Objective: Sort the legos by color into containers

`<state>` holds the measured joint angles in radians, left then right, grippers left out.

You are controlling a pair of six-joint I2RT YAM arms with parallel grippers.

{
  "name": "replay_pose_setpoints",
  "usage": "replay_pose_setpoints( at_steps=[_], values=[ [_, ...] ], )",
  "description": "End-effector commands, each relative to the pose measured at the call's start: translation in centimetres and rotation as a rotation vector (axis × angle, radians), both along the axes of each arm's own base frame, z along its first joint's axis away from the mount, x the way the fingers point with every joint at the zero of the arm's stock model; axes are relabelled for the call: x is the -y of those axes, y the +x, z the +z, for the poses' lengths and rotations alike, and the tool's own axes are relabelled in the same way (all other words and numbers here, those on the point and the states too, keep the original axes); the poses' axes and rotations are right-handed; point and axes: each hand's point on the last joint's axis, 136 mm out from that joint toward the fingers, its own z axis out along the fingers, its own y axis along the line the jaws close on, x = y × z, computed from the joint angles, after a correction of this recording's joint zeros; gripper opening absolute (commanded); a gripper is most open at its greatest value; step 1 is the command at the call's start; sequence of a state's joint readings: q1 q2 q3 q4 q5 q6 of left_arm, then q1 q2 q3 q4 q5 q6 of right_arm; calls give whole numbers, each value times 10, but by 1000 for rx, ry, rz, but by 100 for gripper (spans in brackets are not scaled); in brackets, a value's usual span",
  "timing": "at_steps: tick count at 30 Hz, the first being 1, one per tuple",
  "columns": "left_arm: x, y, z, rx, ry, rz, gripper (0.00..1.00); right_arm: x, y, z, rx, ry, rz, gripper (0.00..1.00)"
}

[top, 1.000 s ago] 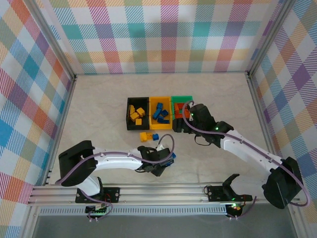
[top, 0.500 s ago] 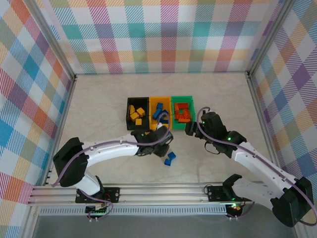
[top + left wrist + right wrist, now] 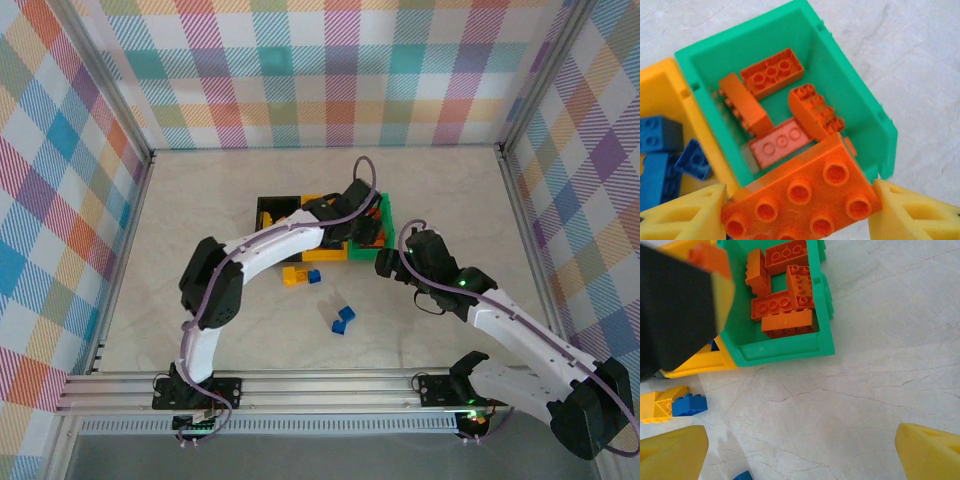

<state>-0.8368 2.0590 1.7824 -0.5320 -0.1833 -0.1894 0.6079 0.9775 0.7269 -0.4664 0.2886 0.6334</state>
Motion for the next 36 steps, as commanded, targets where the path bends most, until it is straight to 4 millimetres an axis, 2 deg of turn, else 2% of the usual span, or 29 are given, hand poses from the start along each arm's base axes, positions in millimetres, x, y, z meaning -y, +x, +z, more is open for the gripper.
replay_pose_setpoints(
  at_steps=[1, 6, 9, 12, 15, 18, 20, 24, 27, 32, 36],
  values=[
    [4, 12, -1, -33, -5, -8, 55, 6, -3, -3, -8, -2, -22, 96],
    [20, 25, 0, -38, -28, -7, 64, 4, -5, -6, -17, 2, -4, 97],
    [23, 28, 4, -39, -39, -1, 78, 1, -6, -8, -24, 13, 15, 97],
    [24, 26, 20, -27, -77, -4, 89, -3, -7, -9, -37, 16, 34, 98],
    [22, 21, 44, -3, -128, -3, 94, -9, -7, -9, -47, 21, 66, 98],
    [13, 9, 71, 24, -190, -1, 96, -26, -9, -8, -54, 53, 162, 95],
    [3, -5, 88, 38, -241, -2, 99, -36, -11, -10, -70, 73, 210, 93],
    [-32, -47, 111, 48, -362, 13, 100, -62, -19, -21, -105, 88, 294, 90],
    [-63, -84, 109, 39, -425, 40, 100, -87, -31, -37, -149, 70, 363, 90],
    [-119, -132, 79, 20, -410, 113, 100, -120, -53, -75, -246, 16, 413, 91],
    [-148, -160, 53, -21, -408, 149, 100, -134, -58, -93, -277, -4, 385, 88]
  ],
)
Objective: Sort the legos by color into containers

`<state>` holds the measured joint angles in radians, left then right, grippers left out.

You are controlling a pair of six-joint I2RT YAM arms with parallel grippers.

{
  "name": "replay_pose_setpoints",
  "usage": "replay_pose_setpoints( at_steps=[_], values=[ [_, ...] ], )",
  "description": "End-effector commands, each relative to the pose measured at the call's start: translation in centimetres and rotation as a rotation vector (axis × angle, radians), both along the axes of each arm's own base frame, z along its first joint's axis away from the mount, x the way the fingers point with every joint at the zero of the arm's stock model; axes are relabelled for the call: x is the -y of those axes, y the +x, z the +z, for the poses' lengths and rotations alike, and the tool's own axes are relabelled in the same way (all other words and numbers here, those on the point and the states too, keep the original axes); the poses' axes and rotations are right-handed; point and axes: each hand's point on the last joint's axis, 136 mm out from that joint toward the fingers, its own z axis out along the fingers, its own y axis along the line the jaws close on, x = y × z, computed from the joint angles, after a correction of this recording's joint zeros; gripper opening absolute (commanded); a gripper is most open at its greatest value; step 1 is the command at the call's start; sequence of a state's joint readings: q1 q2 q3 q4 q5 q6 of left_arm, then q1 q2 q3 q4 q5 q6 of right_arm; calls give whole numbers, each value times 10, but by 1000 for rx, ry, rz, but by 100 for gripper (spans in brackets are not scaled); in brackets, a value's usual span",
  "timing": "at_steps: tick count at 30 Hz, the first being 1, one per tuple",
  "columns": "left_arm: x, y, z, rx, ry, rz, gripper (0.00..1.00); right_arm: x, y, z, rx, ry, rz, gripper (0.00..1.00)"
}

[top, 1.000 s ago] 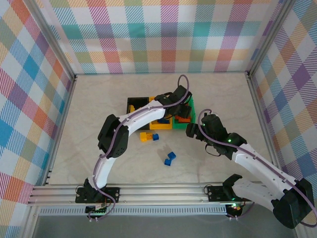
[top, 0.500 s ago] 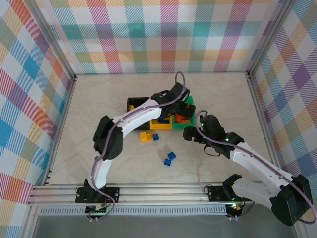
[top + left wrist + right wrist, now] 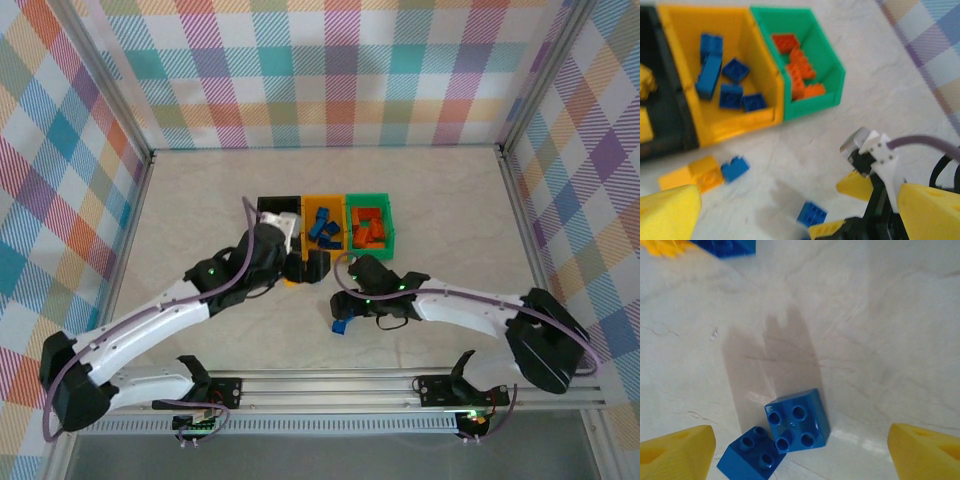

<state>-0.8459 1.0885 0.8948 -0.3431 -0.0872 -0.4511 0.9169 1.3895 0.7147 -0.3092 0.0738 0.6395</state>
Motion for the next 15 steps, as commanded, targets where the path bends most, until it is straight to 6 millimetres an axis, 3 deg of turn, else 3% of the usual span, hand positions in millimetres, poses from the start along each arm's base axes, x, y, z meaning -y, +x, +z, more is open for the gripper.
replay_pose_setpoints(
  at_steps=[1, 7, 15],
  values=[
    [-19, -18, -20, -53, -17, 49, 100, -20, 11, 8, 29, 39, -63, 88],
    [-46, -34, -44, -75, -23, 107, 100, -16, 15, -4, 18, -82, -115, 81],
    [-55, -40, -50, -73, -17, 114, 100, -8, 17, -23, -7, -232, -134, 68]
  ],
)
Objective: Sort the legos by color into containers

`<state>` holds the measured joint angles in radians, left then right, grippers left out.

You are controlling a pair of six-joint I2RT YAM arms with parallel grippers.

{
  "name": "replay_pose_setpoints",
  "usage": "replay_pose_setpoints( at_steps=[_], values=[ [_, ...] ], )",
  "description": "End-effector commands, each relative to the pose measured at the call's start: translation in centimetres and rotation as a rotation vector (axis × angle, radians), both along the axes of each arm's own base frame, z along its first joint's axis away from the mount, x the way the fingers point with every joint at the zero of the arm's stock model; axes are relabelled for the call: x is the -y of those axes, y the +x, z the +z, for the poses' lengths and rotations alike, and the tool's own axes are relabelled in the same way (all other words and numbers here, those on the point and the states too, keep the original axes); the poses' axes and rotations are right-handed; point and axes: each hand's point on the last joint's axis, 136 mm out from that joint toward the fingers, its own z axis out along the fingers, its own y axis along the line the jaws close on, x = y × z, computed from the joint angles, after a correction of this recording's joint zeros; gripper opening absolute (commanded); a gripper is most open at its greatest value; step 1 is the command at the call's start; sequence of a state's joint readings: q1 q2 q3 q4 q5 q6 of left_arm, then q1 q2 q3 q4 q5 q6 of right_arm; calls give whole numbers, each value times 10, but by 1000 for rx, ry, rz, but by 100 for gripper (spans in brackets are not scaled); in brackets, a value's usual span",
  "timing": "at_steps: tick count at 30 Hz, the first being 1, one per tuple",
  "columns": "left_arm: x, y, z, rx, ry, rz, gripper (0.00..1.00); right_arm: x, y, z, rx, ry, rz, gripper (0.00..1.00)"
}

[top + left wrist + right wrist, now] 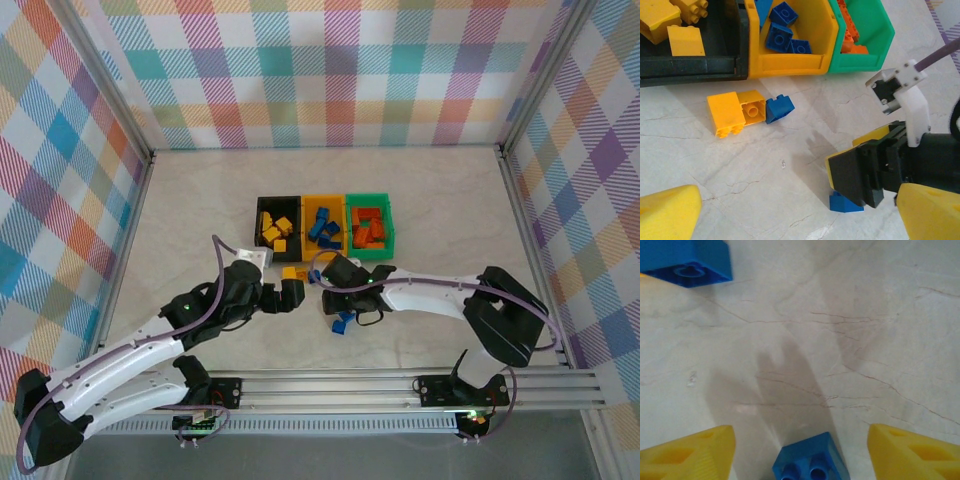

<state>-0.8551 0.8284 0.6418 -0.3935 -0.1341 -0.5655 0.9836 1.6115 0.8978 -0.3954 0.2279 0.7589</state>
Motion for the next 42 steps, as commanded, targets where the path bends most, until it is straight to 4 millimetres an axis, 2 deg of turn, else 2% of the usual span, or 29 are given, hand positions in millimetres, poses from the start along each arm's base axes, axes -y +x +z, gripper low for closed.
replay_pose_setpoints(
  at_steps=[1, 6, 14, 20, 25, 29, 31, 34, 38, 42],
  values=[
    [-4, -2, -5, -5, 2, 15, 100, 12, -3, -9, -18, -99, -29, 66],
    [-4, -2, -10, -12, 22, 12, 100, 17, -15, -16, -41, -146, -14, 63],
    [-5, -1, -8, 0, 28, 14, 100, 45, -32, -23, -56, -172, -52, 47],
    [-5, 2, -10, 4, 49, 11, 100, 50, -22, -4, 38, -131, -67, 39],
    [3, 1, -16, -9, 60, -25, 100, 54, -7, 29, 130, -91, -61, 37],
    [7, 3, -21, -14, 72, -41, 100, 55, 21, 66, 211, -28, -60, 36],
    [10, 3, -22, -13, 73, -55, 100, 53, 43, 91, 262, 2, -62, 36],
    [12, 3, -25, -22, 86, -67, 100, 53, 78, 116, 328, 15, -85, 37],
    [16, 0, -33, -56, 95, -91, 100, 55, 125, 124, 347, 28, -134, 37],
    [19, -5, -38, -79, 97, -113, 100, 61, 166, 122, 346, 3, -193, 37]
  ],
)
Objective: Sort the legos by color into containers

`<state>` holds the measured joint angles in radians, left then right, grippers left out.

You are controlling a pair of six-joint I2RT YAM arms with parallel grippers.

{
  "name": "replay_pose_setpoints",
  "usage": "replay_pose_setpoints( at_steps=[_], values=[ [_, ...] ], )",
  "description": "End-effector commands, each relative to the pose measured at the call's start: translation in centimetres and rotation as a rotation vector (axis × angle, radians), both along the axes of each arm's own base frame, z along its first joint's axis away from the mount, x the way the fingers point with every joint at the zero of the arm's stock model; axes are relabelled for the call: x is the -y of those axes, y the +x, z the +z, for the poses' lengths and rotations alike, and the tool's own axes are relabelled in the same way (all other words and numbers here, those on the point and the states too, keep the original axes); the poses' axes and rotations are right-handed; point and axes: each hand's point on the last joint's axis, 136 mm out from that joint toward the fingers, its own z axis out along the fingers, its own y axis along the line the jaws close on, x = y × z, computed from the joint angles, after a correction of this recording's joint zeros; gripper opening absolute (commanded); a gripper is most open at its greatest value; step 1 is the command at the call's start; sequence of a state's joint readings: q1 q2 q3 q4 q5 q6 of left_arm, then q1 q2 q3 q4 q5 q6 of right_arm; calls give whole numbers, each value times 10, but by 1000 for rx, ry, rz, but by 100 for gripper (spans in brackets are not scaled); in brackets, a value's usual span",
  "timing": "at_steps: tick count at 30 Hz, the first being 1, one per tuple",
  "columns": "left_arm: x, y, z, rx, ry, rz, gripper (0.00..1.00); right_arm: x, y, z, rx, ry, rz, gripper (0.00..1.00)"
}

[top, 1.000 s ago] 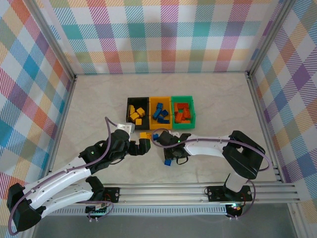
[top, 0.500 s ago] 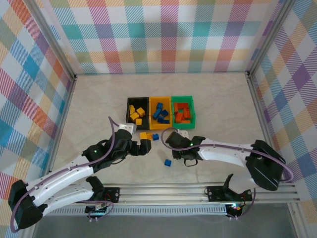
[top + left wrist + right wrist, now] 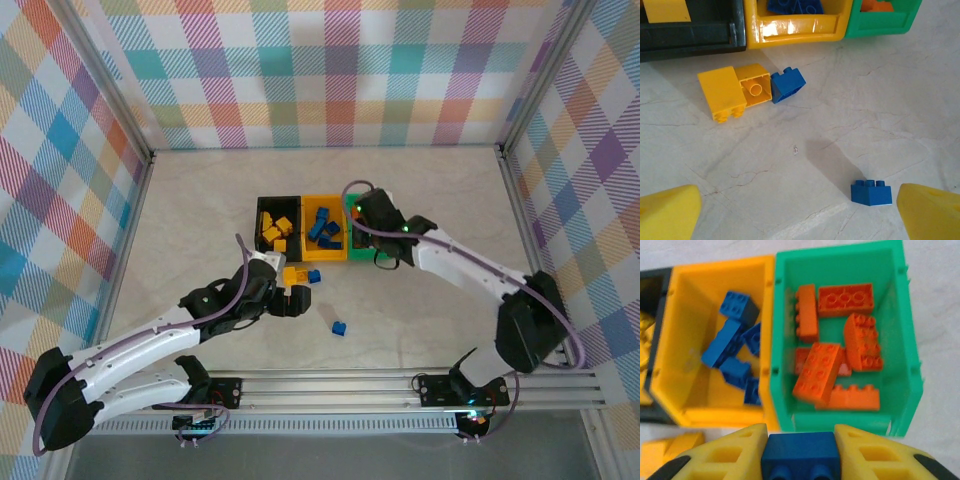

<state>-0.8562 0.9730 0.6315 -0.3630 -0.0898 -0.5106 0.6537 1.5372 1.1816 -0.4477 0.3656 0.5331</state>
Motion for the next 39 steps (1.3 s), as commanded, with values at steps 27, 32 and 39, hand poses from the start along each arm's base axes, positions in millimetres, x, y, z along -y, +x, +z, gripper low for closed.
replay_pose_setpoints(
  at_steps=[27, 32, 39],
  values=[
    [-12, -15, 1, -4, 40, -18, 100, -112, 72, -1, -5, 134, 258, 43],
    [-7, -16, 3, -11, 52, -49, 100, -117, 73, 14, 10, 164, 267, 75],
    [28, -26, 0, -19, 104, -167, 100, -85, 40, 43, 49, 197, 224, 83]
  ],
)
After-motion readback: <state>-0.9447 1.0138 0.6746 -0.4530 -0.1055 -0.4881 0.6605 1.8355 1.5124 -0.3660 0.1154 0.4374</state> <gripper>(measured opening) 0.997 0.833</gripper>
